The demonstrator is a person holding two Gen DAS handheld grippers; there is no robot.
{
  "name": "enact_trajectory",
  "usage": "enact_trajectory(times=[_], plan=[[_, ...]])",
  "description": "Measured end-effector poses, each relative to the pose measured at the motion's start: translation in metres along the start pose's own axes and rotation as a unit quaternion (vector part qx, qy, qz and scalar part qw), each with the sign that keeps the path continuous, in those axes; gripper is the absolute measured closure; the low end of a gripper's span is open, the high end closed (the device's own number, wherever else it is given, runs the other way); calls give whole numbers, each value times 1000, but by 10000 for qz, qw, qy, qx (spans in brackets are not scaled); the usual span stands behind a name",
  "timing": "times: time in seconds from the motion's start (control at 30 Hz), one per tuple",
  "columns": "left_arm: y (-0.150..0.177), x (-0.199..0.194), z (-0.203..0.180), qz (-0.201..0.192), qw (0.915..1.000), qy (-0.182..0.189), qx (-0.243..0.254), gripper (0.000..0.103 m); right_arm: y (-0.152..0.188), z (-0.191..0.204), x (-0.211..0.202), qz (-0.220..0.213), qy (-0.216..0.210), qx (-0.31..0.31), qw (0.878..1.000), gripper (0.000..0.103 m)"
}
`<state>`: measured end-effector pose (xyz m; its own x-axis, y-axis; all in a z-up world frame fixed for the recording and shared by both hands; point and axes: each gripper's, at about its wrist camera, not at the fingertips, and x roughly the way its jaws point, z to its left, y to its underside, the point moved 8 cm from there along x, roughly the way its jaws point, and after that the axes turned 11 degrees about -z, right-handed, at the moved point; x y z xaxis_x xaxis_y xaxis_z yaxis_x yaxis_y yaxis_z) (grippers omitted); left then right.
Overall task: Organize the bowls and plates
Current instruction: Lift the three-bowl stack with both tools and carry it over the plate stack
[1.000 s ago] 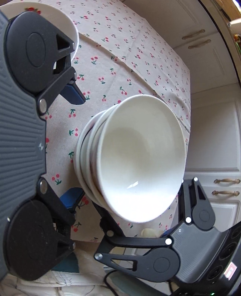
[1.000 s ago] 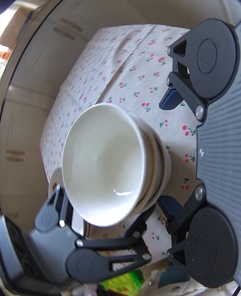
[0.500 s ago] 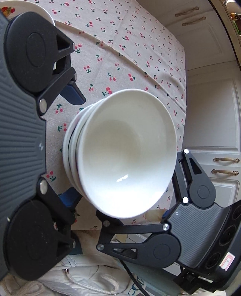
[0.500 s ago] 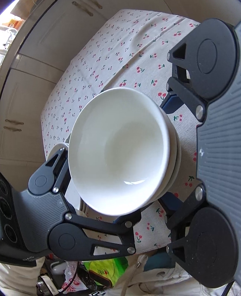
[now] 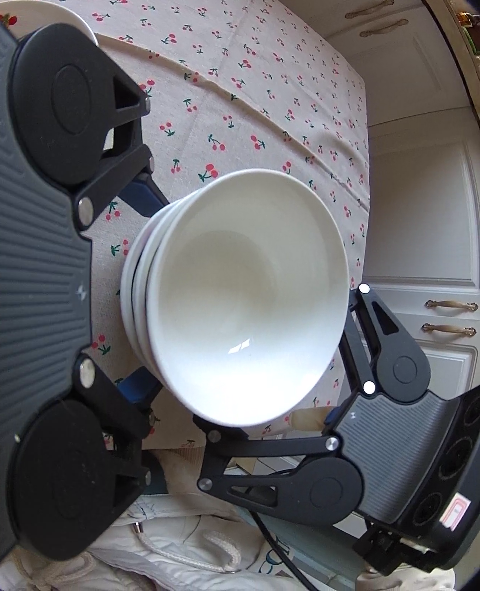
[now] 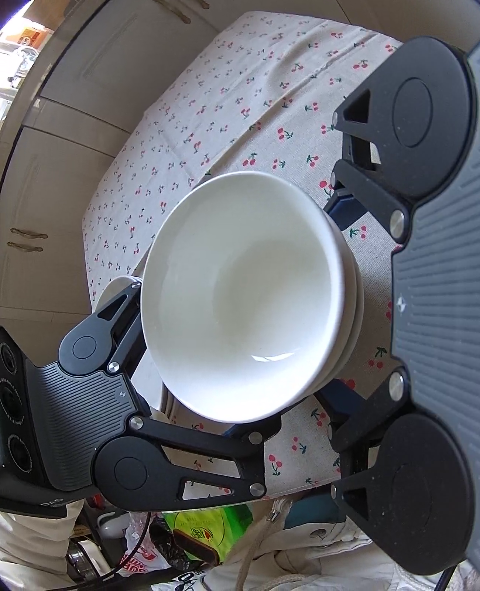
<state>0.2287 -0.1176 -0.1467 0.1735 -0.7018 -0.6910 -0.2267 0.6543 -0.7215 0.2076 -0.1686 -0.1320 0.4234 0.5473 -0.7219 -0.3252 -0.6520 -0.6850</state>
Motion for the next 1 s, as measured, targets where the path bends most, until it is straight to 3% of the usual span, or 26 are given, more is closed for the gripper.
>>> enact_trajectory(times=[0.7,1.0], plan=[[-2,1,0,136,9998,153,37,19,-1,-3,6,139,-147,20,9998,16],[-7,-11,-3,-28,10000,15,90,20,-10,-1,1,169,-35,-54,9998,16]])
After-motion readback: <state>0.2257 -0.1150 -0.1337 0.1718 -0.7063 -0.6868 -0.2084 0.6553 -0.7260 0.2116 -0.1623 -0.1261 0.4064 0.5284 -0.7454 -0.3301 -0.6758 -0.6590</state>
